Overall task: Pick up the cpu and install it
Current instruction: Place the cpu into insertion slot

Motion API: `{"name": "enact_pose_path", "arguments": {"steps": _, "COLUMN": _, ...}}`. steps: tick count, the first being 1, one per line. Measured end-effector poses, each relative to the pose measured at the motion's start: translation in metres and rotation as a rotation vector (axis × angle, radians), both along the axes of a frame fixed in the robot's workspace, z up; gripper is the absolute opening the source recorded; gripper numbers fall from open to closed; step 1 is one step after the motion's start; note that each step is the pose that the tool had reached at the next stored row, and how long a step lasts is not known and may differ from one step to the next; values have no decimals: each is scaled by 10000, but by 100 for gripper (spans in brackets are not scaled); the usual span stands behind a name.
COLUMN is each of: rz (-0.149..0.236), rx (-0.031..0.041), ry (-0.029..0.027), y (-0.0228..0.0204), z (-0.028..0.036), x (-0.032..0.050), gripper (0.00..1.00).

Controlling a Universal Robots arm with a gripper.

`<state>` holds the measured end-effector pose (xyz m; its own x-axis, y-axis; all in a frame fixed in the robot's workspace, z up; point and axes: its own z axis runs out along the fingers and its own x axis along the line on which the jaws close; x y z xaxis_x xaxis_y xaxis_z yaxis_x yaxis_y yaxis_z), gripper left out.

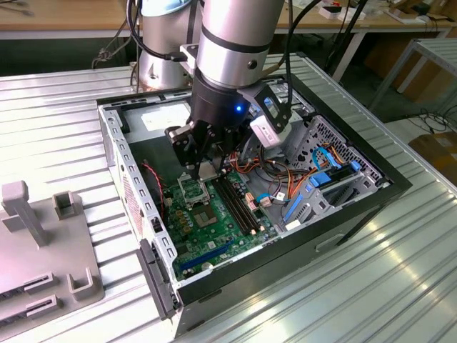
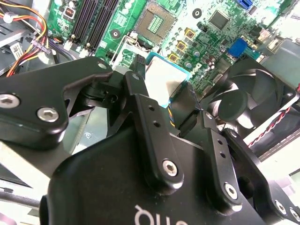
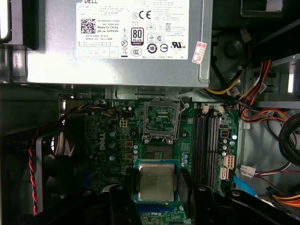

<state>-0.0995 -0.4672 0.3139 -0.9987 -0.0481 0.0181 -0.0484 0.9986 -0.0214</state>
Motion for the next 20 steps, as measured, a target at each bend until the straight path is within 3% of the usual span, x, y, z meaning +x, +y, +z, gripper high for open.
{"name": "enact_pose_path", "arguments": {"steps": 2, "rz": 0, "rx": -13, "ry": 0, "y": 0, "z": 0, "x": 0, "gripper": 47}}
{"name": "enact_pose_path", "arguments": {"steps": 4, "rz": 0, "rx": -150, "ry": 0, "y": 0, "z": 0, "x": 0, "gripper": 47}}
{"name": "enact_pose_path", "arguments": {"steps": 9, "rz": 0, "rx": -161, "ry": 0, "y": 0, "z": 0, "x": 0, "gripper": 47}}
{"name": "enact_pose_path", "arguments": {"steps": 11, "rz": 0, "rx": -229, "ry": 0, "y": 0, "z": 0, "x": 0, "gripper": 47}}
{"name": "enact_pose_path", "arguments": {"steps": 20, "rz": 0, "rx": -229, "ry": 0, "y": 0, "z": -3, "x": 0, "gripper": 47}}
